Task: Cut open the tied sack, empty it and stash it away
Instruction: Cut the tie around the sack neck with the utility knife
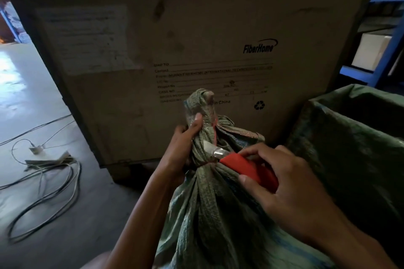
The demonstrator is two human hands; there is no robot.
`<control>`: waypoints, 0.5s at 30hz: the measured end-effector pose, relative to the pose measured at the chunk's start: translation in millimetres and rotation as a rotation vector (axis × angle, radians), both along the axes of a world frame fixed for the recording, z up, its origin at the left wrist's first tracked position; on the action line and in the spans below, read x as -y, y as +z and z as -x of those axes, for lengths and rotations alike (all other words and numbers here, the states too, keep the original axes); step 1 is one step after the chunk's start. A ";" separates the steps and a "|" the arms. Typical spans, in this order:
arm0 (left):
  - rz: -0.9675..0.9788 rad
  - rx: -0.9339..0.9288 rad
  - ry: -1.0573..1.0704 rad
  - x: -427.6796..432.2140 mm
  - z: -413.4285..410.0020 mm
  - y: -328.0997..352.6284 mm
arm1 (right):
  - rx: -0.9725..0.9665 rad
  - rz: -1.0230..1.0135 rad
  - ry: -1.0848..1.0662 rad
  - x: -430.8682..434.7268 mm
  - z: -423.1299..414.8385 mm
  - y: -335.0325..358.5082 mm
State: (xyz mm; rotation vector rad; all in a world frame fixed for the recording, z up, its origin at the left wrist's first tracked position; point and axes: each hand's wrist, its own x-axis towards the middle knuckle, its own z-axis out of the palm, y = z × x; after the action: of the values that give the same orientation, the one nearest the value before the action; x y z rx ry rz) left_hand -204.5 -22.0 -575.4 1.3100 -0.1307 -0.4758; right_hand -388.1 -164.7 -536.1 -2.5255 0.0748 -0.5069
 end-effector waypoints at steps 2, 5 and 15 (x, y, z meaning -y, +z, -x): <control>-0.067 0.055 0.057 -0.8 4.6 2.7 | -0.033 0.040 0.006 -1.3 1.7 1.0; -0.102 0.089 0.128 -2.4 12.7 8.7 | -0.073 0.080 0.010 -1.0 2.7 1.8; -0.273 0.138 0.226 -4.8 25.3 12.1 | -0.087 0.062 0.028 3.9 3.6 2.7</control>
State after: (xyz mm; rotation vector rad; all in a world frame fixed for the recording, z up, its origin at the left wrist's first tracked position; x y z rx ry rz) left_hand -229.8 -17.2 -563.3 1.6045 -0.0314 -0.2151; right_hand -391.7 -168.6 -533.4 -2.6046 0.0568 -0.3938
